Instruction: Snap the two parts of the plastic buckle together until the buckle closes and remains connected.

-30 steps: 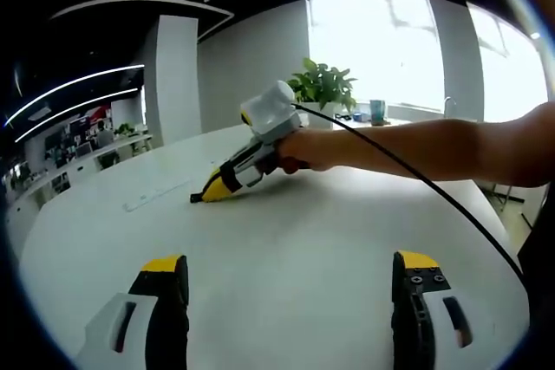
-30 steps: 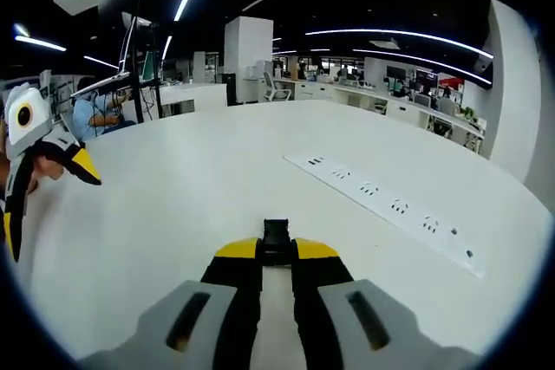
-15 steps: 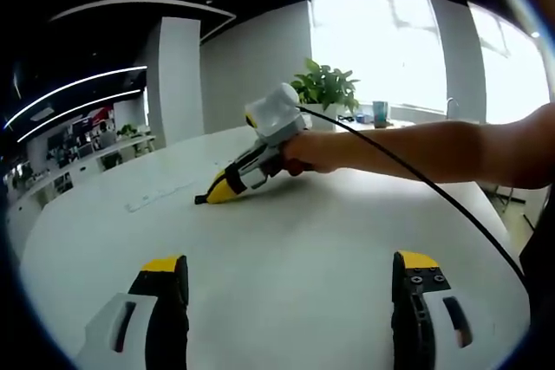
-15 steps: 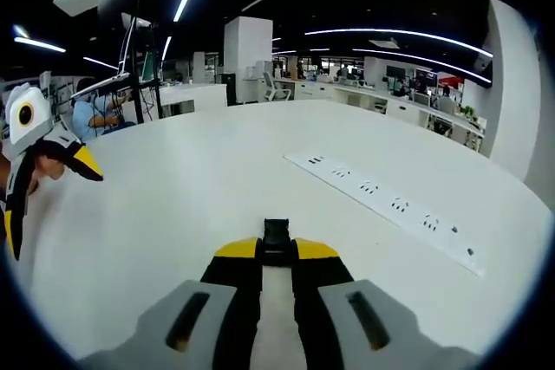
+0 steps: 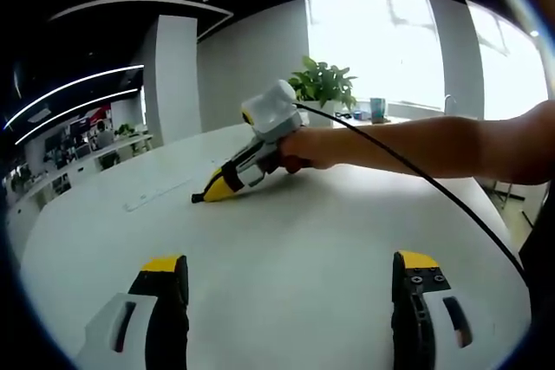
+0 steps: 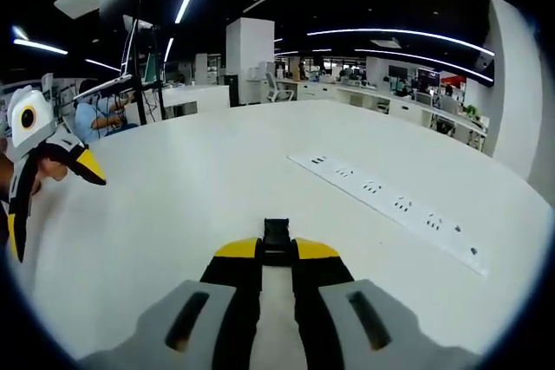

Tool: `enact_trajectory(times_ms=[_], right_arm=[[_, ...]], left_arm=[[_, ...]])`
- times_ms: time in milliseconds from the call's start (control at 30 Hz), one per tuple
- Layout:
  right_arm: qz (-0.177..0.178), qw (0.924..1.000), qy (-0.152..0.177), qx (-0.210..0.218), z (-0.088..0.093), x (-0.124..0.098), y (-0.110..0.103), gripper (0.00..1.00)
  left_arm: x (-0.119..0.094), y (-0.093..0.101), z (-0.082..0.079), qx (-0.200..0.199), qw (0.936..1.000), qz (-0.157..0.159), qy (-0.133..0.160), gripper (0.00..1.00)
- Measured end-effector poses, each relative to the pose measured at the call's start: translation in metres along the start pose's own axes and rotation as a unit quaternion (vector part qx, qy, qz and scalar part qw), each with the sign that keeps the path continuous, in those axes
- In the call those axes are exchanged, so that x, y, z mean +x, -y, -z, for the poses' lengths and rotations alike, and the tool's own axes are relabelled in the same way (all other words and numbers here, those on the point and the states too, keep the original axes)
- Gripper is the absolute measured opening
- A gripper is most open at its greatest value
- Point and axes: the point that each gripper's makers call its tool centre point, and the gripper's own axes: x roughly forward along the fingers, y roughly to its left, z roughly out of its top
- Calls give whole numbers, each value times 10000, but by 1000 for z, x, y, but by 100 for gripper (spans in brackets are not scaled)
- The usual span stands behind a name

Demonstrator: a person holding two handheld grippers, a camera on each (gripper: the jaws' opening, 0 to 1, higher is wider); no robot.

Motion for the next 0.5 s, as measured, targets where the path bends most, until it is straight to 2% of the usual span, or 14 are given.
enact_trajectory(times_ms=[167,300,433,500], right_arm=[[-31,10000,4,5,1,-1,-3,19],[-78,10000,30,31,0,-1,-4,21],[-86,9999,73,45,0,2,-1,29],[-109,9999,123,39,-2,1,-2,30]], left_arm=[[0,1,0,11,10000,18,1,99],[0,1,1,13,10000,24,-10,99],[1,0,1,22,10000,15,-22,99],[1,0,1,29,10000,11,-31,99]])
